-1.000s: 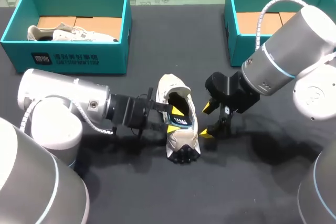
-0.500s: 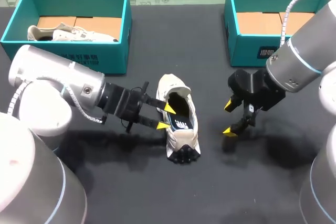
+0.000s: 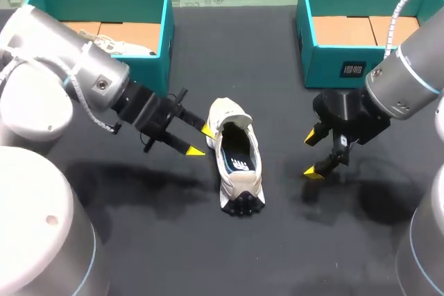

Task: Take the shoe out of the shoebox, open the shoe tongue, remove and reinsert the insole, then place the shoe into the shoebox

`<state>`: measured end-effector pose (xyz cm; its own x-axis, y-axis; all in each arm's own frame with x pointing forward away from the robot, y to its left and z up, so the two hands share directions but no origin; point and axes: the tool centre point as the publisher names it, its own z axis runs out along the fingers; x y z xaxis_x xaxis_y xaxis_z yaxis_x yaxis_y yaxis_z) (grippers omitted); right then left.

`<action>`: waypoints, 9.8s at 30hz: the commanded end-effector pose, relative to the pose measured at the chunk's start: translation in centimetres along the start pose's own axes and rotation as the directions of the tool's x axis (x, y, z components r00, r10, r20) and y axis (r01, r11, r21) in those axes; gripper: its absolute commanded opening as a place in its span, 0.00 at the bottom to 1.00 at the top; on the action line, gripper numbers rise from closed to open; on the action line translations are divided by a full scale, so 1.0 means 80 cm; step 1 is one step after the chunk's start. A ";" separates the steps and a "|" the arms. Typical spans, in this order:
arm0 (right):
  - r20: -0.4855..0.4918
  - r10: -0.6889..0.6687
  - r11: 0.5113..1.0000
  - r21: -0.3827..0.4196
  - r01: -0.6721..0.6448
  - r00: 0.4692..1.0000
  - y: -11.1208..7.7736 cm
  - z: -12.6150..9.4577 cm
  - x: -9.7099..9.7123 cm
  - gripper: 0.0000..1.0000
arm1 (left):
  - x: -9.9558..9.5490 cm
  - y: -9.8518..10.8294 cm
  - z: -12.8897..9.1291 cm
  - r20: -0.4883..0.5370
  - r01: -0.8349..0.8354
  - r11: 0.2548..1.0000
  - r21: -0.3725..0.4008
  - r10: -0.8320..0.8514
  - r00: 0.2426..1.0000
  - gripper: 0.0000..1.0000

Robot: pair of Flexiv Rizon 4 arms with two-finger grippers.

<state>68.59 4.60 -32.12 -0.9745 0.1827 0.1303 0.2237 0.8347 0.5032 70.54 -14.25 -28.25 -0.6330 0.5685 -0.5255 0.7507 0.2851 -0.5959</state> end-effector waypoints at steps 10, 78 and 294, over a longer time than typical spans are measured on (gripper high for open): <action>0.002 0.000 1.000 0.001 0.000 1.000 -0.001 0.000 0.001 1.00 | -0.016 -0.006 -0.051 -0.420 -0.119 0.993 -0.007 0.105 0.901 0.36; 0.063 0.057 0.998 0.009 -0.058 0.996 -0.045 -0.041 0.008 1.00 | 0.022 0.017 0.096 -0.808 -0.472 0.833 0.289 0.477 0.347 0.00; 0.063 0.057 0.998 0.009 -0.058 0.996 -0.045 -0.041 0.008 1.00 | -0.108 0.080 0.011 -0.692 -0.456 0.849 -0.266 0.161 0.704 0.30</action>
<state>67.38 0.01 -31.01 -0.9593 0.2616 0.1066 0.2797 0.8269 0.4879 80.35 -17.54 -27.52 -0.1960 0.9791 -0.0535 0.9768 0.1902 -0.0988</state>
